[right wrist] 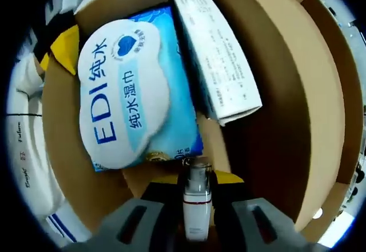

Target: Operate the shoe box by opening the lid, removing the specified soft item, and placing it in the target area until the item is outside and the box remains undamaged.

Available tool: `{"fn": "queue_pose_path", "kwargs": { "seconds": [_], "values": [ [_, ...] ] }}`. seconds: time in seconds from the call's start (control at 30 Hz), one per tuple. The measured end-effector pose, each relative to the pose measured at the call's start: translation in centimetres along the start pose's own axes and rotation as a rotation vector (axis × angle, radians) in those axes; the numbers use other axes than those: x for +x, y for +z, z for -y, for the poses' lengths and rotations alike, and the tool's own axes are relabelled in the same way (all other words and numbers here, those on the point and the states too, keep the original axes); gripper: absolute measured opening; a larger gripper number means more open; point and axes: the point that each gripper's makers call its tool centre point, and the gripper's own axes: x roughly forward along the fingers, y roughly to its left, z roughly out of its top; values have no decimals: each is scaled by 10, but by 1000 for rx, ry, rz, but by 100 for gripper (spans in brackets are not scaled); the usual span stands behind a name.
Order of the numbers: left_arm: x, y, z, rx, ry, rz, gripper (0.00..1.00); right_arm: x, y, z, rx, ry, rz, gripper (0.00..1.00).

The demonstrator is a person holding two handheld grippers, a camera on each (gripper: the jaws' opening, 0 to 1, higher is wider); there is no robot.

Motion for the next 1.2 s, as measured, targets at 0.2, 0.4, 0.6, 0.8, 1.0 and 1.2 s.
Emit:
{"fn": "queue_pose_path", "kwargs": {
  "seconds": [0.2,0.4,0.6,0.8,1.0,1.2],
  "values": [
    [0,0,0,0,0,1,1,-4,-1,-1,4,-33,87,18],
    [0,0,0,0,0,1,1,-20,2,-4,29,-22,253,18],
    [0,0,0,1,4,1,1,-34,7,4,81,-76,420,18],
    [0,0,-1,1,3,2,1,-47,12,1,181,-79,599,18],
    [0,0,-1,1,2,2,1,-60,9,8,333,-132,709,18],
    [0,0,-1,1,2,2,1,-69,5,17,443,-182,826,18]
  ]
}}
